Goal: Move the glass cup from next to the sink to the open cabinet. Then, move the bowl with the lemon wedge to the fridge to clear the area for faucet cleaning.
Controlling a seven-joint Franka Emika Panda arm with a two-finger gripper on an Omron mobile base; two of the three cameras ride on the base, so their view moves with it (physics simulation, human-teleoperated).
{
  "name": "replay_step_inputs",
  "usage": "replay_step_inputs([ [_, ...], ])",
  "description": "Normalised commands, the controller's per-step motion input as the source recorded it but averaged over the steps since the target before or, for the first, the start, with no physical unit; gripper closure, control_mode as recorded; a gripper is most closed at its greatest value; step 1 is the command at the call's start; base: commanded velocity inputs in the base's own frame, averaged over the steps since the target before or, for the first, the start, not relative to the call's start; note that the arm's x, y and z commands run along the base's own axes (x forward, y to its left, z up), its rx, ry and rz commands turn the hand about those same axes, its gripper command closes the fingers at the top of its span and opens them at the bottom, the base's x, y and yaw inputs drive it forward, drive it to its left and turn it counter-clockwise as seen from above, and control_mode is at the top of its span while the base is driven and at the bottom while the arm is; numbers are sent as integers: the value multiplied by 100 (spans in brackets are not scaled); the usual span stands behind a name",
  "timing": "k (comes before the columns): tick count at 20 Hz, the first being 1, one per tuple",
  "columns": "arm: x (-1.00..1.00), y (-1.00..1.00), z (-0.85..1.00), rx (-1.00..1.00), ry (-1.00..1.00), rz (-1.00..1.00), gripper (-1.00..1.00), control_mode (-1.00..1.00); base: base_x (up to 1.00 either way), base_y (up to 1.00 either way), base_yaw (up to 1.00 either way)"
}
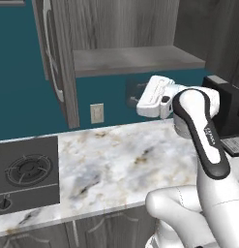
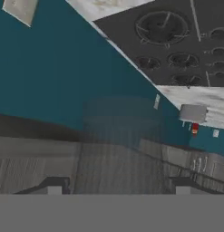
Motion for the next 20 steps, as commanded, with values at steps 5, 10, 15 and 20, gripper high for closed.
replay_step_inputs([
  [5,-20,-46,100,11,23,-26,100,-100,0,0,0],
  [10,4,-14,86,6,17,-7,100,-100,0,0,0],
  [15,-18,-3,64,0,-8,-1,100,-100,0,0,0],
  [20,11,-1,-1,0,0,-1,100,-100,0,0,0],
])
